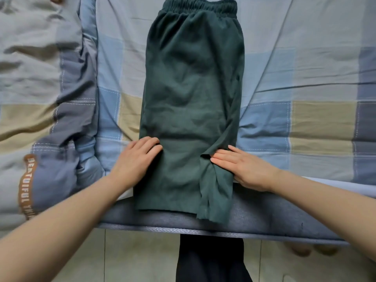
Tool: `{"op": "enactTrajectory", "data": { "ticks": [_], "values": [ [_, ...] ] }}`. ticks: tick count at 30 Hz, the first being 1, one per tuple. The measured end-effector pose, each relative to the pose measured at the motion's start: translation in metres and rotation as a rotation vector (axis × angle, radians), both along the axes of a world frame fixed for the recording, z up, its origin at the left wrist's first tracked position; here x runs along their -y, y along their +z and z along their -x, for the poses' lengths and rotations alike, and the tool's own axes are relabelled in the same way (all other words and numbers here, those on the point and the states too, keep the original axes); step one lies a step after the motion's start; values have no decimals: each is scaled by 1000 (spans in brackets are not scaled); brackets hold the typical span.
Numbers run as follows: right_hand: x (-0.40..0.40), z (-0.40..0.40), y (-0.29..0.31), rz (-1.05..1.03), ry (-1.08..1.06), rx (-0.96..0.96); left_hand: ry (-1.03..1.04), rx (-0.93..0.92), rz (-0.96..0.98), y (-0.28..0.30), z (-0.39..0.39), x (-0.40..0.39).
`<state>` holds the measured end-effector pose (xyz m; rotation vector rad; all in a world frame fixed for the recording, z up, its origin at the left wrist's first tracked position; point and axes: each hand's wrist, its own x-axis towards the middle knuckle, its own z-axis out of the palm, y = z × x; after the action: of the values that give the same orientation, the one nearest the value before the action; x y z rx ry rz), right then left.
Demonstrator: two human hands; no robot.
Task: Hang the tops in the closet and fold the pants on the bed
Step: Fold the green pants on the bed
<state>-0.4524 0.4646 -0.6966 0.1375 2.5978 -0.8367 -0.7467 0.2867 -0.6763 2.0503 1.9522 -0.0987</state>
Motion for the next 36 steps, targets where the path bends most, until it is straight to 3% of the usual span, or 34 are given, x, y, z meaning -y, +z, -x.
{"op": "enactTrajectory", "data": {
  "ticks": [4,7,9,12,15,17,20,27,32,36],
  "values": [
    [-2,0,1,-85,20,-84,-319,-135,73,-3,48,3],
    [-1,5,5,-148,41,-133,-330,-115,120,-2,50,-3],
    [2,8,4,-83,-10,-99,-237,-11,141,-1,45,-8],
    [-4,20,8,376,-491,104,97,294,195,-3,44,-18],
    [-25,36,12,1004,-1306,136,824,886,367,-4,58,-40],
    [-38,43,10,1227,-1621,145,1180,923,358,-9,66,-55],
    [-43,50,8,1192,-1731,158,1275,816,267,-19,61,-64],
    [-10,36,8,883,-1706,-23,1267,963,90,-13,38,-29],
    [1,40,16,1014,-1812,-38,1515,1019,19,-14,21,-19],
    [3,46,22,1025,-1847,-26,1564,852,-89,-13,13,-27]
  ]
}}
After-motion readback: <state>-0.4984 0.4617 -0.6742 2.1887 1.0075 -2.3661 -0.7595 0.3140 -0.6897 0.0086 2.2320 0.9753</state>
